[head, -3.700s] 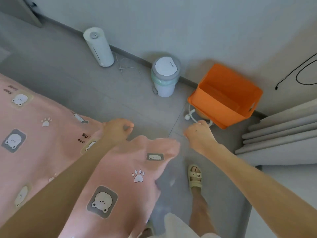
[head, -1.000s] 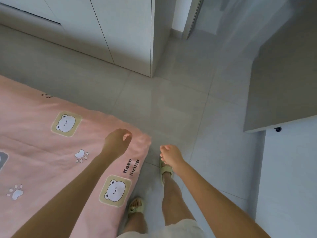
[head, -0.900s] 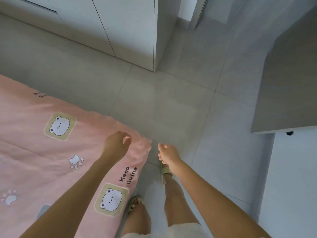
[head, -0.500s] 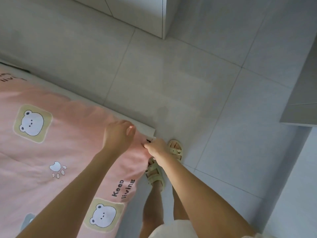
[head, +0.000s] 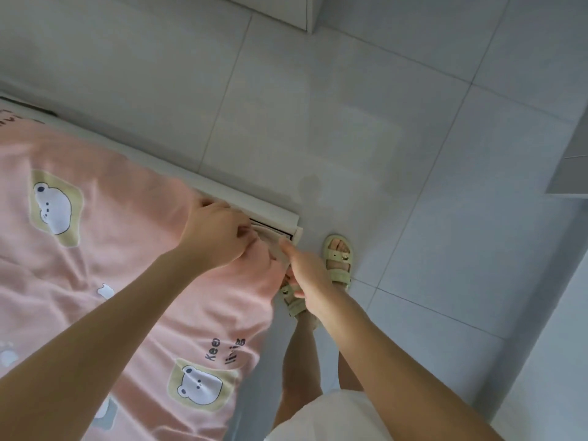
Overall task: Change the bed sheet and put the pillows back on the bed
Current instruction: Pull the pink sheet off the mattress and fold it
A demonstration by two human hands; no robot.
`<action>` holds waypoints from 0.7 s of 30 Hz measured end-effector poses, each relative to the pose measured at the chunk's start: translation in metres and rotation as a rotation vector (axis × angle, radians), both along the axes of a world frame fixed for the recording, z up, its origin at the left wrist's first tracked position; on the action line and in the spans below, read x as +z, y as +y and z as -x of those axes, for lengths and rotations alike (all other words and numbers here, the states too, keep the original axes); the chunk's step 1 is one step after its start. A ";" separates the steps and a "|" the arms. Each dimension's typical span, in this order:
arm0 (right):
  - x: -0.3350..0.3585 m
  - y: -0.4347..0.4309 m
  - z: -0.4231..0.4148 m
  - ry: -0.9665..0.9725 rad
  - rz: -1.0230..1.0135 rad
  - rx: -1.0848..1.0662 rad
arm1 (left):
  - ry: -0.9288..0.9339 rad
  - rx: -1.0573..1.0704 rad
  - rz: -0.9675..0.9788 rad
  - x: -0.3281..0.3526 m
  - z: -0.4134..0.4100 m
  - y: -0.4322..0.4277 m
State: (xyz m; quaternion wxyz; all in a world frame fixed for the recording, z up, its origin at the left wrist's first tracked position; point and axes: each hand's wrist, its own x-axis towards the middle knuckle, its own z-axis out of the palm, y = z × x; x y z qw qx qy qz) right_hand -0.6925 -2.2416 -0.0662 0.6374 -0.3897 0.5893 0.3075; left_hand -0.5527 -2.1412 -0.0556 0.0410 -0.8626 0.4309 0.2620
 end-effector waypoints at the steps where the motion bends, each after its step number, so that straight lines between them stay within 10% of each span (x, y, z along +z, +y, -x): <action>1: -0.002 0.000 -0.002 0.051 -0.126 0.023 | -0.014 -0.001 0.060 0.007 0.000 0.005; 8: 0.006 0.019 -0.010 -0.008 -0.179 0.020 | -0.032 -0.038 0.259 0.049 0.001 0.031; 21: 0.187 -0.027 0.049 -0.743 0.966 0.537 | -0.044 0.167 0.517 0.156 0.003 0.016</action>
